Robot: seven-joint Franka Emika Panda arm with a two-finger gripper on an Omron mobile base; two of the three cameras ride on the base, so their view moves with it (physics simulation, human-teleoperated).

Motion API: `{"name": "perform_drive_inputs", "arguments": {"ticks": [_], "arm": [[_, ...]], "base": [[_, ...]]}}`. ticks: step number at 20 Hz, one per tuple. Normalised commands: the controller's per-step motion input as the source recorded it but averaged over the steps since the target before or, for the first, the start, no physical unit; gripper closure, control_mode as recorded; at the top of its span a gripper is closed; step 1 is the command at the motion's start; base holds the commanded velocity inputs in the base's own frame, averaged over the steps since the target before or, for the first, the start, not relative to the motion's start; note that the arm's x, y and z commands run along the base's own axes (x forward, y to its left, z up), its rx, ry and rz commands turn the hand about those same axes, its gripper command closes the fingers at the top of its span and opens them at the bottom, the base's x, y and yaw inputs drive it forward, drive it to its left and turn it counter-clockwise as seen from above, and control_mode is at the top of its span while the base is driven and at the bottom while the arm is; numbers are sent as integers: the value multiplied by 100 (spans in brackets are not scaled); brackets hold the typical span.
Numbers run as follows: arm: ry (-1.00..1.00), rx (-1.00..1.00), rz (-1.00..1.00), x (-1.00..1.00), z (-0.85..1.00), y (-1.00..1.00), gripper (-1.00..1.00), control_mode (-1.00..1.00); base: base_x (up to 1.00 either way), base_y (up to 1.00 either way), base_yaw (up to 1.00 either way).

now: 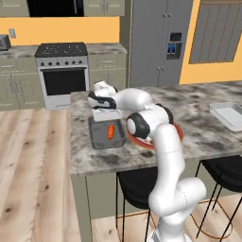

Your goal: Place one cooked food and one vegetable from the large plate to each tupperware container.

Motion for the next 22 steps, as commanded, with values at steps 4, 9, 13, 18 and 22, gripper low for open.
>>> {"name": "perform_drive_inputs", "arguments": {"ticks": [4, 9, 13, 18, 22], "arm": [[-5, 0, 2, -9, 0, -14, -100, -100], [-12, 0, 0, -61, 41, -48, -100, -100], [-25, 0, 0, -87, 53, -66, -100, -100], [-38, 7, 0, -69, 2, -98, -100, -100], [-22, 15, 0, -56, 43, -93, -100, -100]], "base": [[0, 0, 0], [0, 0, 0], [0, 0, 0], [0, 0, 0], [0, 0, 0]]}}
